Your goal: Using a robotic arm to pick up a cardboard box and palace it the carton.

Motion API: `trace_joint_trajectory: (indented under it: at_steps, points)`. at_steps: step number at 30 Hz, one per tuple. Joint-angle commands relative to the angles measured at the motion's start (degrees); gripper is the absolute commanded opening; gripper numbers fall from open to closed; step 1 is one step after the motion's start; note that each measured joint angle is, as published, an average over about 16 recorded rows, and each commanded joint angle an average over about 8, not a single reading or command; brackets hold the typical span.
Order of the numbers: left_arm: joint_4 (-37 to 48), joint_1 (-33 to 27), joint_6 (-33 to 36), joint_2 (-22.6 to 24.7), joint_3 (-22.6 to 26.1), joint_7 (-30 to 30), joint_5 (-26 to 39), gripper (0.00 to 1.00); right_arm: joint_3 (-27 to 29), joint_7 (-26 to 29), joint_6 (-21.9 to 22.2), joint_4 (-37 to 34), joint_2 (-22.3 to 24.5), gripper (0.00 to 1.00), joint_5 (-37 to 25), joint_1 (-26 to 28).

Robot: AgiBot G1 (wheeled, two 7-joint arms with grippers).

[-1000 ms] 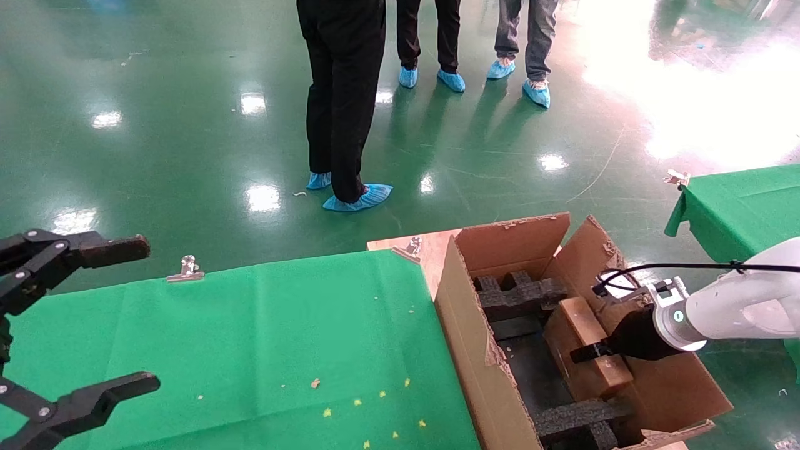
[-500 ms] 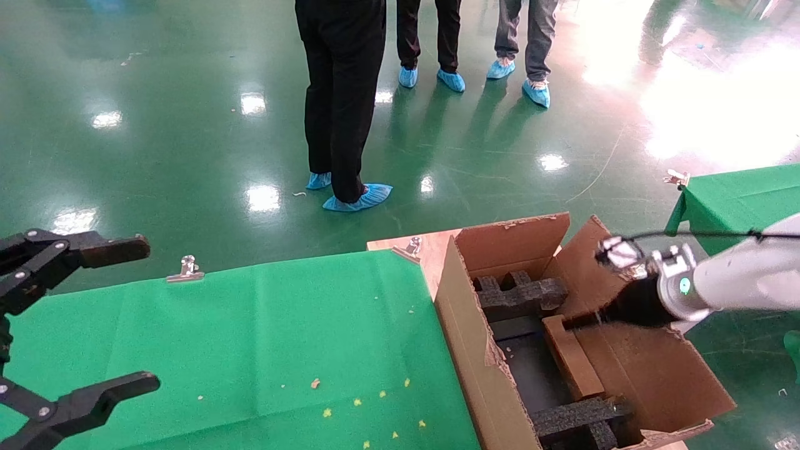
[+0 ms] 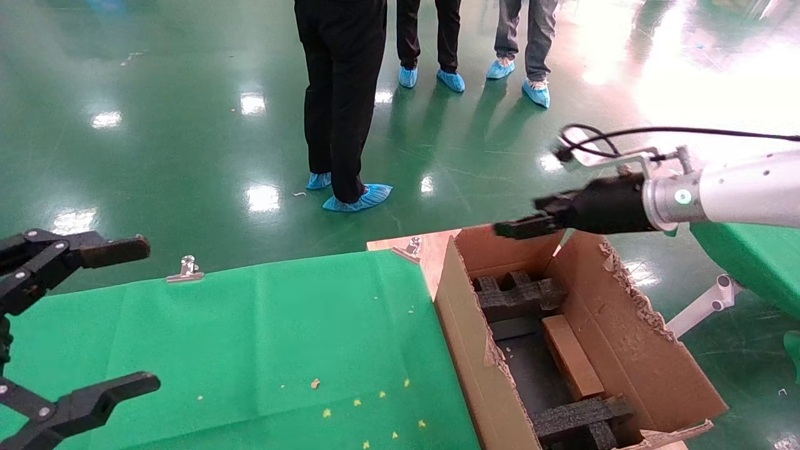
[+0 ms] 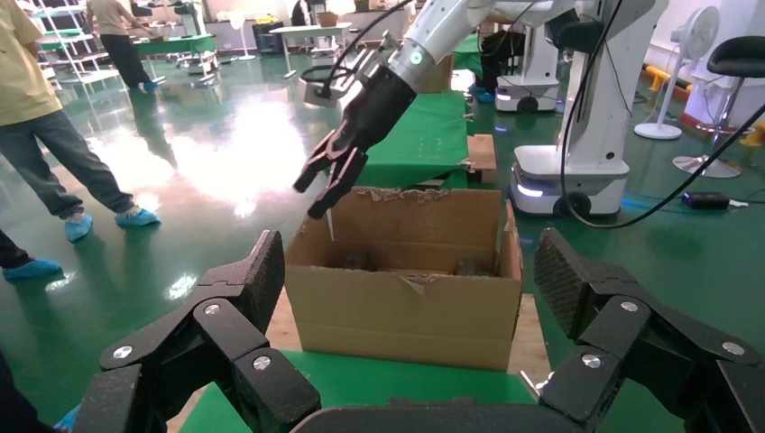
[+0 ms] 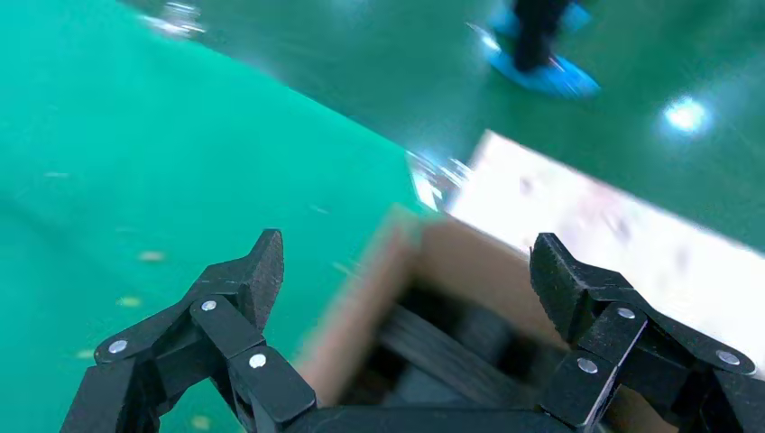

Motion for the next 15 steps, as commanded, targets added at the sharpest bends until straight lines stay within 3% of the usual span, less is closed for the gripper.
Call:
trace_joint_trajectory:
  at_steps: [1, 8, 15]
  points:
    - [0.0, 0.0, 0.0, 0.0, 0.0, 0.0, 0.0, 1.00, 0.9, -0.6, 0.2, 5.9, 1.6, 1.00, 0.9, 0.7]
    - [0.0, 0.0, 0.0, 0.0, 0.0, 0.0, 0.0, 1.00, 2.4, -0.5, -1.0, 19.4, 4.5, 1.00, 4.8, 0.4]
    - [0.0, 0.0, 0.0, 0.0, 0.0, 0.0, 0.0, 1.00, 2.8, -0.6, -1.6, 22.0, 5.0, 1.00, 6.0, 0.2]
